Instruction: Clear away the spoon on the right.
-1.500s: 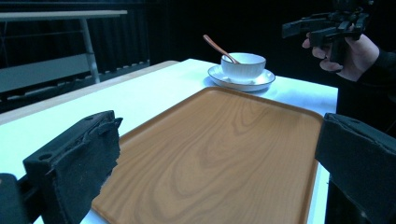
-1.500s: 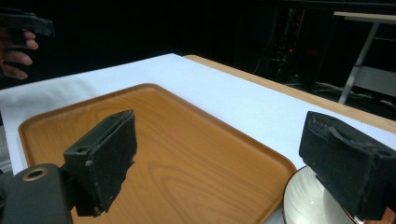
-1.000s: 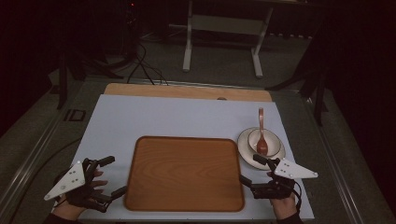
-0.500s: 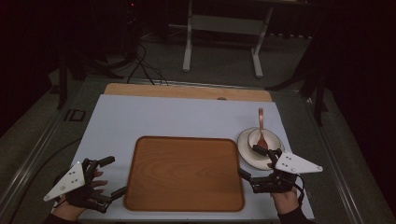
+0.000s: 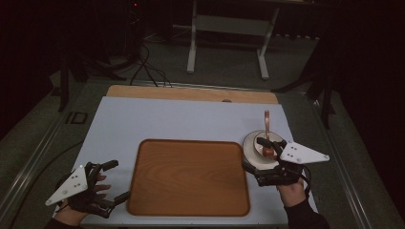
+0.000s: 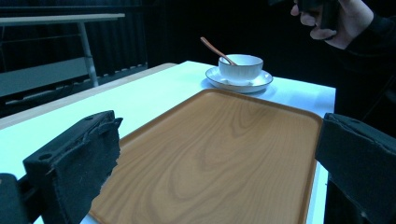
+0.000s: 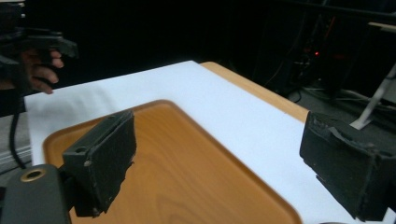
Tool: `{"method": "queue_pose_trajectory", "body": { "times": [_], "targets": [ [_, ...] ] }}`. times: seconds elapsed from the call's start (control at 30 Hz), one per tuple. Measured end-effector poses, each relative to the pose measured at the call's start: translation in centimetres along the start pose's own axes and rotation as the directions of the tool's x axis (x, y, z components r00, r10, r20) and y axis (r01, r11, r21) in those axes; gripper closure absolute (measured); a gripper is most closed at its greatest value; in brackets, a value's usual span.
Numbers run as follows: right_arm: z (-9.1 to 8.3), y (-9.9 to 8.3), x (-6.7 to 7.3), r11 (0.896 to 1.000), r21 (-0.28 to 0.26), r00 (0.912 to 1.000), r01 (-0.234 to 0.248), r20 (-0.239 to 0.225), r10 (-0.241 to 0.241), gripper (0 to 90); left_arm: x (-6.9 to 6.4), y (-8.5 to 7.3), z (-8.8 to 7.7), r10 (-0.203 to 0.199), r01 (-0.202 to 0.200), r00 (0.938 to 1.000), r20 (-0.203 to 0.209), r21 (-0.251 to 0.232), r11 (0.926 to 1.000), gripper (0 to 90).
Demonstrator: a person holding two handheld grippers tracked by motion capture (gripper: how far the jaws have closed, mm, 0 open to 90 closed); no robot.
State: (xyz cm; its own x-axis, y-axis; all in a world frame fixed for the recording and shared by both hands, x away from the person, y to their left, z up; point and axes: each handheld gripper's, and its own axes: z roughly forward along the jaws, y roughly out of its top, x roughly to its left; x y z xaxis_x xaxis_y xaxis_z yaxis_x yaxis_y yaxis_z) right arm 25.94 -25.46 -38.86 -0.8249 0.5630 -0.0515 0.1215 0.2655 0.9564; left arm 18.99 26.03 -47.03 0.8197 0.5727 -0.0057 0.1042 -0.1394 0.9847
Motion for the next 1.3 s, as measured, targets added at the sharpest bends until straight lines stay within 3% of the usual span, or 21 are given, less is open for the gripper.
{"method": "queue_pose_trajectory", "body": {
  "times": [0.5,0.53,0.83,1.03,1.3],
  "targets": [
    [0.2,1.8,-3.2,1.0,-0.021,0.997,-0.001,0.078,0.002,10.6,0.0,0.0,-0.1,0.0,0.0,1.0,-0.001,0.0,1.0,0.0],
    [0.1,2.2,-3.9,1.0,-0.02,0.9943,-0.001,0.107,0.004,10.6,0.0,0.0,-0.1,0.0,0.0,1.0,0.0,0.0,1.0,0.0],
    [0.4,2.6,-6.0,1.0,-0.021,0.9868,-0.015,0.161,0.019,10.6,0.0,0.0,-0.1,-0.001,0.001,1.0,-0.002,-0.003,1.0,0.0],
    [1.1,2.6,-7.4,0.999,-0.01,0.9795,-0.048,0.196,0.049,10.6,0.0,-0.1,0.0,0.002,-0.002,1.0,-0.001,0.005,1.0,0.0],
    [2.0,2.5,-9.5,0.995,0.006,0.9599,-0.1,0.264,0.095,10.6,0.0,-0.1,-0.1,0.0,0.0,1.0,-0.001,0.0,1.0,0.0]
  ]
}}
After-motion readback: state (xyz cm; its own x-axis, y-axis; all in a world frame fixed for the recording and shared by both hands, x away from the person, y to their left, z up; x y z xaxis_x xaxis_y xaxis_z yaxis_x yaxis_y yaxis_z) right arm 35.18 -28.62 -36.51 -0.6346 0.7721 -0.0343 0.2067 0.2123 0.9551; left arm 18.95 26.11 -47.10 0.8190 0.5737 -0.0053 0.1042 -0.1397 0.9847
